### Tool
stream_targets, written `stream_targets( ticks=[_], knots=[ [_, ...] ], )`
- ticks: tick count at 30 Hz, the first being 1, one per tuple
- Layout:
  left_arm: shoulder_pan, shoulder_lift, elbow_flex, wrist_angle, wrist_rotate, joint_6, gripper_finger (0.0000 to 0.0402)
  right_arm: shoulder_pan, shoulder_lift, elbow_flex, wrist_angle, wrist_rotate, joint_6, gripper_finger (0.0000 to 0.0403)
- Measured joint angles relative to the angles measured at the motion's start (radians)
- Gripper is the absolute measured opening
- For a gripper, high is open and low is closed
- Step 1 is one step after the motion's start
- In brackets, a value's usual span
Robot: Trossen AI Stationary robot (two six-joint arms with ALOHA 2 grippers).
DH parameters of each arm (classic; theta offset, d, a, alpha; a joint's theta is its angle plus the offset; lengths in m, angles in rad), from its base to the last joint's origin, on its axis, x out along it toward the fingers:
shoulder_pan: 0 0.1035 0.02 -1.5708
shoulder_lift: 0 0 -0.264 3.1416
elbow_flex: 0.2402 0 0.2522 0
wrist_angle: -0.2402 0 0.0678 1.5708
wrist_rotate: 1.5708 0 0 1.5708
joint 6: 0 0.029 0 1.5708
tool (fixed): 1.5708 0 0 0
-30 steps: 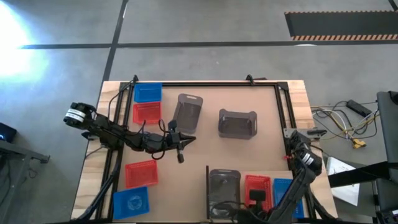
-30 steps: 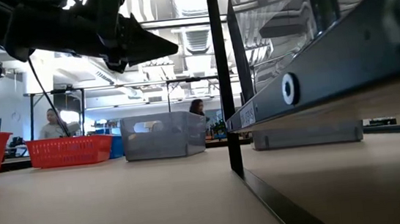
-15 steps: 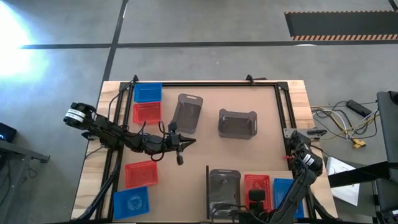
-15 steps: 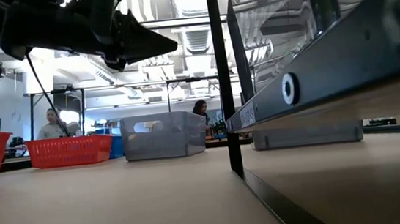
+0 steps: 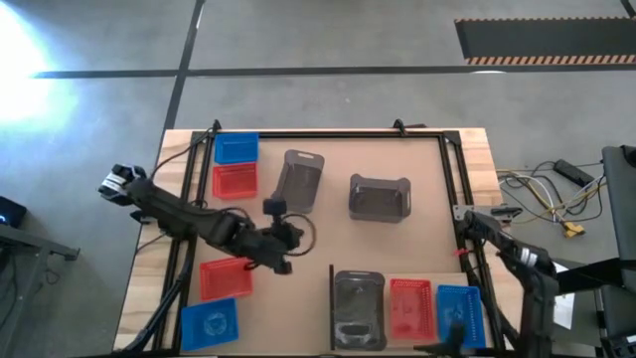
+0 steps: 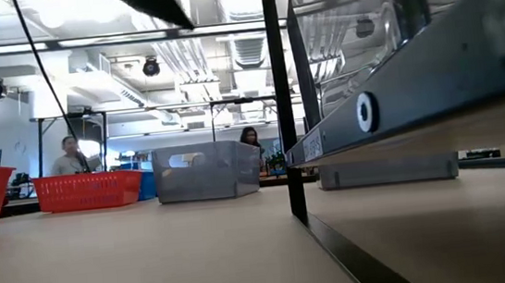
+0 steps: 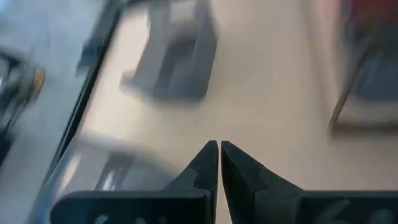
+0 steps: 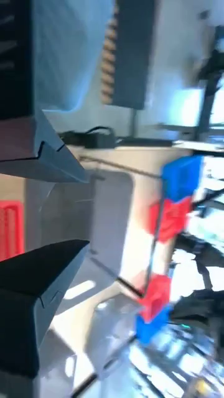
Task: Stack baskets on shelf by color
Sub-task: Stack the left black bin on top of the black bin on the shelf
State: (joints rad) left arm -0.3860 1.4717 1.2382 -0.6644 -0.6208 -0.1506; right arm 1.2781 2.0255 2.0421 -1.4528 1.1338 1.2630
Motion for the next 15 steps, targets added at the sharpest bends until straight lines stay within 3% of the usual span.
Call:
stream_targets(
  ticks=[3, 5, 9, 12, 15],
  knots=[
    [0.04, 0.05, 0.129, -0.265, 0.057, -0.004, 0.0004, 0.029, 0.053, -0.005, 0.003, 0.081, 0.042, 0.0143],
    [0.084, 0.069, 0.171, -0.341, 0.111, 0.0, 0.0009, 0.035, 0.09, -0.005, 0.006, 0.103, 0.047, 0.0138],
    [0.216, 0.07, 0.157, -0.31, 0.241, -0.042, 0.0044, 0.035, 0.153, -0.005, 0.015, 0.106, 0.046, 0.0127],
    [0.329, 0.071, 0.121, -0.235, 0.279, -0.126, 0.0088, 0.033, 0.174, -0.005, 0.028, 0.107, 0.047, 0.0118],
    [0.443, 0.07, 0.067, -0.045, 0.354, -0.186, 0.0142, 0.033, 0.179, -0.005, 0.028, 0.107, 0.046, 0.0108]
  ],
)
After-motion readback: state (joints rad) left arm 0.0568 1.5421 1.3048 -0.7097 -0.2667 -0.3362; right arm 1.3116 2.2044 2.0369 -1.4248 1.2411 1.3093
